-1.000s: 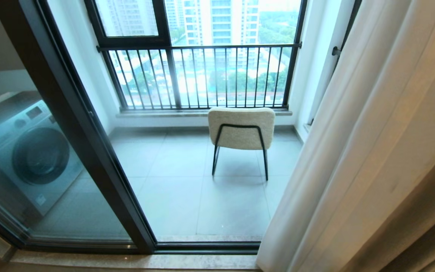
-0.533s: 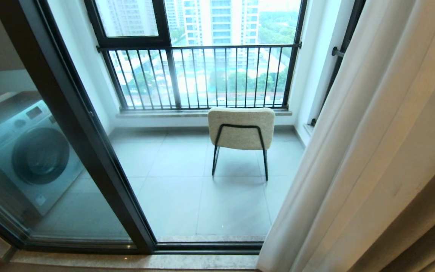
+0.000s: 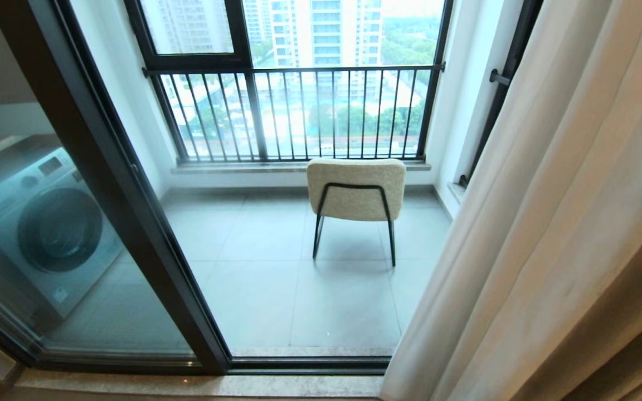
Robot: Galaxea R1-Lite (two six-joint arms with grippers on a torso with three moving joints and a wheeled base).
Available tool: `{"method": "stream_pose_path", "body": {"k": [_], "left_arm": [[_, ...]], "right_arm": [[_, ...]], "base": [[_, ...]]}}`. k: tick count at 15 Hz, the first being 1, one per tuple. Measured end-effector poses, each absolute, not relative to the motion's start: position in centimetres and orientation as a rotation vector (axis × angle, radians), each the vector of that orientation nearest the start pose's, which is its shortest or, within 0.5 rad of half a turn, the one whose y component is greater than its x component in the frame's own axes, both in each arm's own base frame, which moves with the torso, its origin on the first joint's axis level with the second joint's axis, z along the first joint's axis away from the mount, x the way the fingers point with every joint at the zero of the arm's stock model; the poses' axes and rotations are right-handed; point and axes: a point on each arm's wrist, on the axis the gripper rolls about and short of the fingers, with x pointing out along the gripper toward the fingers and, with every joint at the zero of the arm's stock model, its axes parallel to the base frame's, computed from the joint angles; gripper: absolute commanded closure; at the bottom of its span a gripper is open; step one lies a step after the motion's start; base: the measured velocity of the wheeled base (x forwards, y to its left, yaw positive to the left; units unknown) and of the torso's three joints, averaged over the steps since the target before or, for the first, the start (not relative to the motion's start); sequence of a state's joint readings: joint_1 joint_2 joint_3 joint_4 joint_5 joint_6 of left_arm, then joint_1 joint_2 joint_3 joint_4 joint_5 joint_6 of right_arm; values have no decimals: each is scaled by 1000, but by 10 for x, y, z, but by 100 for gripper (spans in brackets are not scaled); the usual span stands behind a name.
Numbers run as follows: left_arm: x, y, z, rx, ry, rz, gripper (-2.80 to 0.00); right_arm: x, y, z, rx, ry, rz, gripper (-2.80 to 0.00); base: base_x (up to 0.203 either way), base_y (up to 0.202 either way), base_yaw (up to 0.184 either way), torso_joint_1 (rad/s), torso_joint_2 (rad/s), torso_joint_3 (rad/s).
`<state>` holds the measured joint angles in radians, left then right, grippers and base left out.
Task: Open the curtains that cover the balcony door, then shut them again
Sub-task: Pull the inner curtains open on both sides
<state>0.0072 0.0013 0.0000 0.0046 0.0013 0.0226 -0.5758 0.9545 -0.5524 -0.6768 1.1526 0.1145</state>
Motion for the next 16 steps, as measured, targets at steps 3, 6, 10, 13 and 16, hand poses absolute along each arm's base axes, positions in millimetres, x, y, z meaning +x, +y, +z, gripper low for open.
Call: {"method": "stream_pose_path", "body": {"k": [3, 6, 10, 13, 16], "left_arm": [[-23, 0, 75, 23, 6, 8, 0], [-23, 0, 75, 23, 6, 8, 0], [-23, 0, 75, 23, 6, 8, 0], [-23, 0, 75, 23, 6, 9, 0], [-23, 0, 75, 23, 6, 9, 0]], "right_arm": [[78, -26, 256, -109, -169, 540, -280], [65, -17, 240, -95, -193, 421, -280], [61, -10, 213, -131, -188, 207, -280], [54, -3, 190, -123, -159, 96, -280], [37, 0, 163, -105, -104, 33, -280]], "base": [[0, 0, 0, 0, 0, 0], [0, 0, 0, 0, 0, 0], [0, 0, 0, 0, 0, 0], [0, 0, 0, 0, 0, 0], [0, 0, 0, 0, 0, 0]]}}
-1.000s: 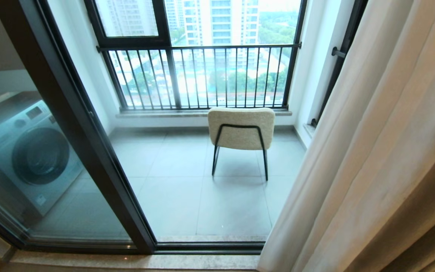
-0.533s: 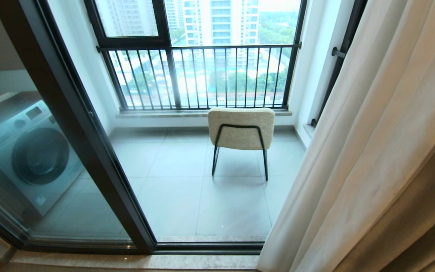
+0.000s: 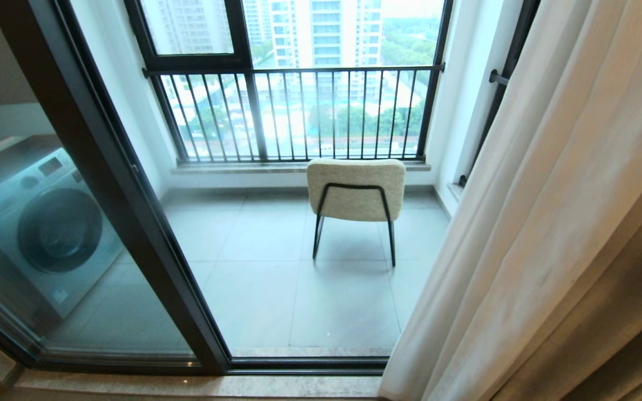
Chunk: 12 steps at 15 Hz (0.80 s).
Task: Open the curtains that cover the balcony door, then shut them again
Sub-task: Pull the inner curtains open on both sides, then close the inner curtains on both sides
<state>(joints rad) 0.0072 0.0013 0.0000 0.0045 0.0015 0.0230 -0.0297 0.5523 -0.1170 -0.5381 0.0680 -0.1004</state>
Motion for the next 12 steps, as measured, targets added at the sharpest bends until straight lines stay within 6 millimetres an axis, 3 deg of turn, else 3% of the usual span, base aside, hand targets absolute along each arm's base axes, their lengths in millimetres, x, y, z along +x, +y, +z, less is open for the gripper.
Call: {"method": "stream_pose_path", "body": {"k": [7, 12], "left_arm": [[-23, 0, 75, 23, 6, 9, 0], [-23, 0, 75, 23, 6, 8, 0]], "right_arm": [[-4, 1, 96, -99, 51, 27, -280], [-19, 1, 76, -97, 48, 27, -280]], "base": [[0, 0, 0, 0, 0, 0], [0, 0, 0, 0, 0, 0]]}}
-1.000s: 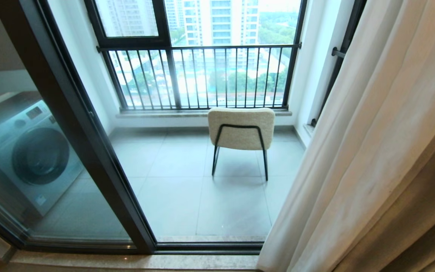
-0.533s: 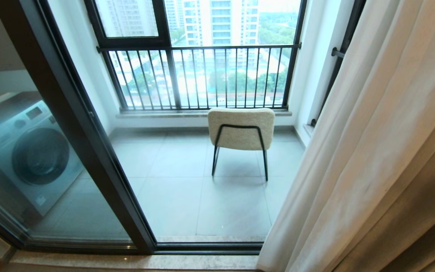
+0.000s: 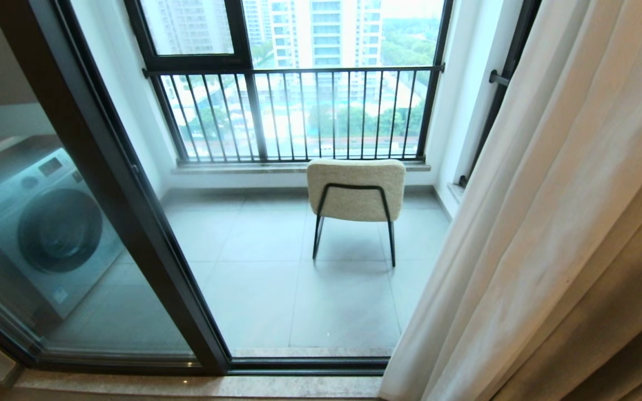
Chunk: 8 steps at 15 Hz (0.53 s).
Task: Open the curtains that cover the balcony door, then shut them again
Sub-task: Close the inner curtains on both sides
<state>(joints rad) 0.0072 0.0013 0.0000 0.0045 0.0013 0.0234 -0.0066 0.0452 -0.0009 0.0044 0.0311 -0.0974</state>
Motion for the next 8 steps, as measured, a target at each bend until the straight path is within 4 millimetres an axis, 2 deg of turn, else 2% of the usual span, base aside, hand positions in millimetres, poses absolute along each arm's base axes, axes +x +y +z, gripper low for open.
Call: {"method": "stream_pose_path", "body": {"k": [8], "left_arm": [[-23, 0, 75, 23, 6, 8, 0]], "right_arm": [[-23, 1, 75, -95, 3, 26, -280]], "base": [[0, 0, 0, 0, 0, 0]]}}
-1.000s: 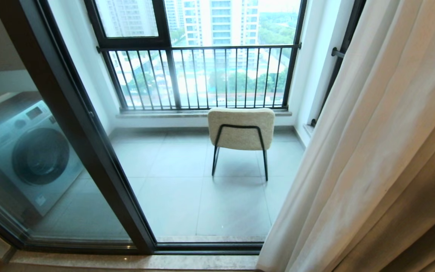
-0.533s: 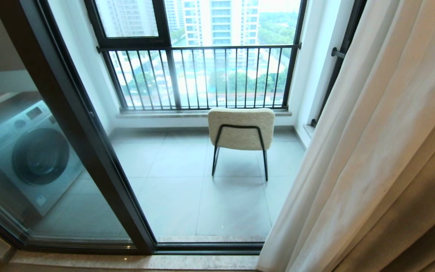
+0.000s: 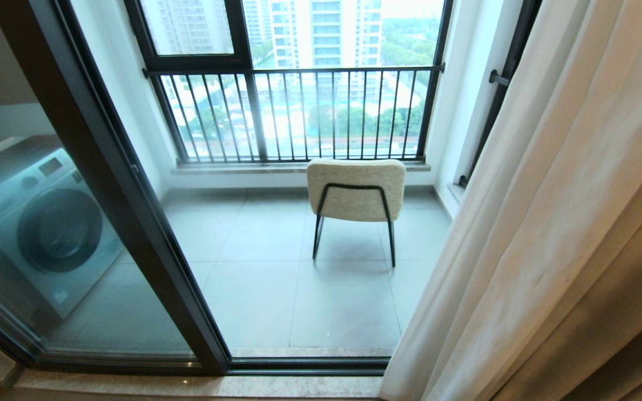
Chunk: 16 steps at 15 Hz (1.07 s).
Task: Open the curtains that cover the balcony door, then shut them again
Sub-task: Close the inner curtains on both sides
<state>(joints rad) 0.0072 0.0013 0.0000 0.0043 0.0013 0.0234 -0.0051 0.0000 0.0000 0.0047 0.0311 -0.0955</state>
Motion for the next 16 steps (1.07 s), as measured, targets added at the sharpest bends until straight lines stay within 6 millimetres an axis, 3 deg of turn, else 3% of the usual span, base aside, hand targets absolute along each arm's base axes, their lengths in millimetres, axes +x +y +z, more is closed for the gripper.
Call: {"method": "stream_pose_path", "body": {"k": [10, 16], "left_arm": [[-23, 0, 75, 23, 6, 8, 0], [-23, 0, 75, 23, 6, 8, 0]], "right_arm": [[-22, 1, 76, -112, -3, 23, -280], [-17, 1, 109, -106, -65, 23, -280]], "base": [[0, 0, 0, 0, 0, 0], [0, 0, 0, 0, 0, 0]]}}
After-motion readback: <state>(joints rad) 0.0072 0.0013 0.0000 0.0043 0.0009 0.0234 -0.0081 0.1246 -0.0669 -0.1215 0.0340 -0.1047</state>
